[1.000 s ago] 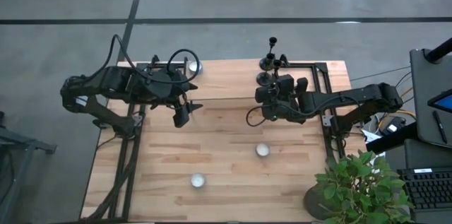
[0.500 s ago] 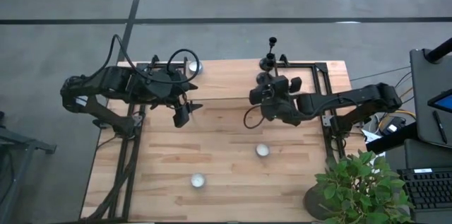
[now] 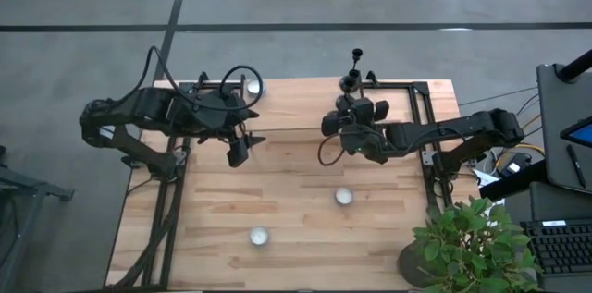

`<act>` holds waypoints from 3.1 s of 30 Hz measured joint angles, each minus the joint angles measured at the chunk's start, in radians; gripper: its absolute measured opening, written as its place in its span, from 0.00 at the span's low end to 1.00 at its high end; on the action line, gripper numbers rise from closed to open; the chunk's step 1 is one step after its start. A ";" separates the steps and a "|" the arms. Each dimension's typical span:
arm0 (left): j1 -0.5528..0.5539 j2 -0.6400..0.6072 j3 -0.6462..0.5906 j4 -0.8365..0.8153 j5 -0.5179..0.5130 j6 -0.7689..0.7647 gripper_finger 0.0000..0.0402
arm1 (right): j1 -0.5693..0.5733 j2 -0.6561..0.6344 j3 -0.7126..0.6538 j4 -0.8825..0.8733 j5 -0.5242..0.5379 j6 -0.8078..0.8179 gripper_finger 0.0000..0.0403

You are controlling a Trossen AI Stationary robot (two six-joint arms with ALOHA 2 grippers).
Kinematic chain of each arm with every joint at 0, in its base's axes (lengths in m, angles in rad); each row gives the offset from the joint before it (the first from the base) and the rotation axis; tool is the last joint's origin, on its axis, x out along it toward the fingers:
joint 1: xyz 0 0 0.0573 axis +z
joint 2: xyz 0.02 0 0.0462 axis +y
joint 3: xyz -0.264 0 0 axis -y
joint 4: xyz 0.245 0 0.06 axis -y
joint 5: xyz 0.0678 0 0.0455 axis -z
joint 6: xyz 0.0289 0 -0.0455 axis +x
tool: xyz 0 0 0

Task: Pick & Place candle stick holders
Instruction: Put the black candle holder on the shelf aligned with the other candle holders, then put the purple scented candle on the shelf aligned with the other scented candle

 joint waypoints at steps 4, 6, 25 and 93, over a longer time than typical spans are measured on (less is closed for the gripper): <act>0.000 0.000 -0.014 -0.001 0.004 -0.005 0.75 | -0.017 0.010 -0.021 0.101 -0.003 -0.081 0.03; 0.000 0.000 -0.022 -0.002 0.007 -0.012 0.75 | -0.024 0.016 -0.028 0.103 -0.004 -0.084 0.03; -0.002 0.000 -0.060 -0.004 0.013 -0.046 0.75 | -0.031 0.063 -0.030 0.128 -0.004 -0.081 0.04; -0.002 0.008 -0.318 0.045 0.072 -0.208 0.75 | 0.250 0.138 -0.251 -0.255 -1.157 0.992 0.18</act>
